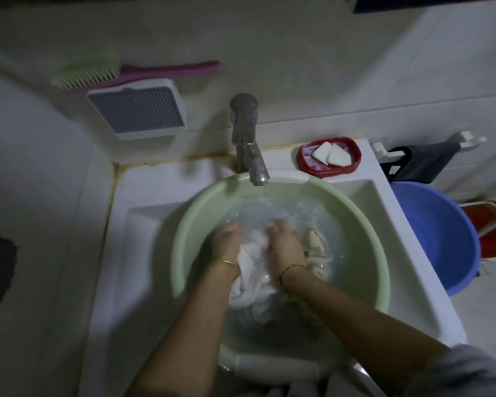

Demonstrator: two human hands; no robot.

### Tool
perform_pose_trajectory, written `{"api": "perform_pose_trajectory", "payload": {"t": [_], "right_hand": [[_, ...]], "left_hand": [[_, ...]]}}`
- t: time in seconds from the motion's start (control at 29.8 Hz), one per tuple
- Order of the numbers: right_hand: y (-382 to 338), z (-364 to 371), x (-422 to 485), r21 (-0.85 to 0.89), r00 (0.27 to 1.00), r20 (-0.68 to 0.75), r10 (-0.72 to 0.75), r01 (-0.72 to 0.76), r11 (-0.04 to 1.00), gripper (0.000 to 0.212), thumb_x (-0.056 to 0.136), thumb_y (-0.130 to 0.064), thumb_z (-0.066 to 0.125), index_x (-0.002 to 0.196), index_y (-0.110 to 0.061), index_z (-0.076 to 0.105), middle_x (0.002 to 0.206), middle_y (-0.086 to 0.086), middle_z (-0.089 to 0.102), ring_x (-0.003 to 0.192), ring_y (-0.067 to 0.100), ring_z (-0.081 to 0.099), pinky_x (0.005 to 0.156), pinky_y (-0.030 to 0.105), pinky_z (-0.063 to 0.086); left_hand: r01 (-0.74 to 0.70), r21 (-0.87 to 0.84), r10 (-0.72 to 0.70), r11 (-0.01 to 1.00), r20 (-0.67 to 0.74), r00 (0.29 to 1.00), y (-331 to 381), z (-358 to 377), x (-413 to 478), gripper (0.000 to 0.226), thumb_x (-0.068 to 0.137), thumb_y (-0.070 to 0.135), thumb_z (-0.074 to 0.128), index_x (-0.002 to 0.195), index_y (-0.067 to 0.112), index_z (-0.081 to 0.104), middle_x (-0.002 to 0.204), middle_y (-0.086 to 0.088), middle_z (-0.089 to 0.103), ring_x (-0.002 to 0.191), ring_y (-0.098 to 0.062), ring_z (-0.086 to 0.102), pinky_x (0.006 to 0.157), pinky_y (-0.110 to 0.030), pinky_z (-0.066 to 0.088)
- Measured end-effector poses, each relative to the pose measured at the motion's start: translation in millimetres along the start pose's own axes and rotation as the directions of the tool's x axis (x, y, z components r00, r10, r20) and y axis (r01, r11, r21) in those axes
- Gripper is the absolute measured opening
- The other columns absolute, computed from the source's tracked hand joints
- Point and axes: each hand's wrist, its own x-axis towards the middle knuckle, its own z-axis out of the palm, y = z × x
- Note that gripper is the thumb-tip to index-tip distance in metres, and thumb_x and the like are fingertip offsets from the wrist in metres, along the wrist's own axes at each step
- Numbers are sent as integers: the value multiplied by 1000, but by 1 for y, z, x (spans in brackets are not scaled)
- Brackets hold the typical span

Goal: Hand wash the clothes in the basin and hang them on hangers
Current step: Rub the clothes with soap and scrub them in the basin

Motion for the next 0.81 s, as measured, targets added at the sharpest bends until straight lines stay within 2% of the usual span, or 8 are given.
{"api": "perform_pose_trajectory", "payload": {"t": [0.07, 0.13, 0.27, 0.4, 0.5, 0.64, 0.74, 0.81], "right_hand": [[-2, -1, -3, 73, 984, -122, -130, 139, 988, 21, 95, -14, 46, 112, -17, 57, 116, 0, 50, 102, 25, 57, 75, 21, 38], [-14, -7, -11, 165, 933, -294, -206, 262, 951, 12, 89, -29, 58, 80, -21, 58, 86, -4, 54, 73, 17, 60, 56, 19, 32], [-41, -21, -23, 114, 776, -572, -266, 396, 911, 35, 75, -45, 52, 55, -17, 56, 53, 1, 57, 39, 17, 53, 41, 15, 27], [-36, -32, -19, 355, 930, -333, -155, 276, 893, 40, 73, -58, 40, 54, -25, 46, 62, 5, 57, 56, 25, 57, 53, 29, 40], [-10, -37, -2, 364, 973, -218, 73, 11, 931, 36, 88, -46, 51, 74, -15, 61, 82, 11, 65, 79, 31, 62, 62, 30, 39], [16, -28, 4, 239, 978, -178, 112, -67, 969, 32, 94, -21, 47, 126, -21, 47, 130, 9, 42, 102, 34, 55, 79, 34, 44], [23, -14, -3, -40, 985, -171, -19, 13, 999, 64, 95, -30, 48, 148, -31, 13, 154, 12, 14, 124, 36, 42, 95, 43, 45], [26, -2, -7, -247, 993, -64, -99, 80, 966, 72, 96, -48, 40, 150, -29, -4, 158, 11, 1, 133, 37, 31, 100, 44, 43]], "left_hand": [[113, -211, -93, 971, 103, 990, 7, -8, -3, 35, 81, 32, 57, 57, 10, 71, 64, -6, 69, 63, -20, 65, 68, -26, 48], [187, -417, -114, 890, 194, 974, 12, -7, -6, 34, 81, 37, 57, 75, 8, 74, 81, -14, 72, 74, -27, 68, 77, -34, 52], [60, -254, 9, 965, 262, 965, 20, -3, -28, 38, 98, 36, 40, 80, 9, 58, 77, -10, 59, 74, -20, 57, 73, -29, 45], [54, -43, -40, 998, 288, 957, 16, 4, -44, 50, 104, 21, 24, 66, 11, 55, 64, -7, 51, 66, -15, 42, 58, -21, 36], [-1, 191, -60, 982, 314, 947, 25, 6, -36, 35, 103, 20, 34, 85, 5, 61, 96, -15, 62, 96, -31, 59, 72, -27, 40], [-343, 720, 452, 604, 44, 891, 23, -3, -26, 33, 93, 41, 42, 104, 15, 61, 115, -18, 59, 109, -36, 54, 84, -36, 42], [-353, 902, 313, 248, 270, 911, 10, 0, -33, 62, 92, 54, 35, 148, 31, 19, 156, -13, 10, 141, -39, 11, 109, -53, 19], [-413, 911, 222, 22, 398, 890, -1, 0, -35, 77, 91, 63, 26, 151, 26, -4, 159, -8, -12, 144, -36, -12, 110, -63, 2]]}}
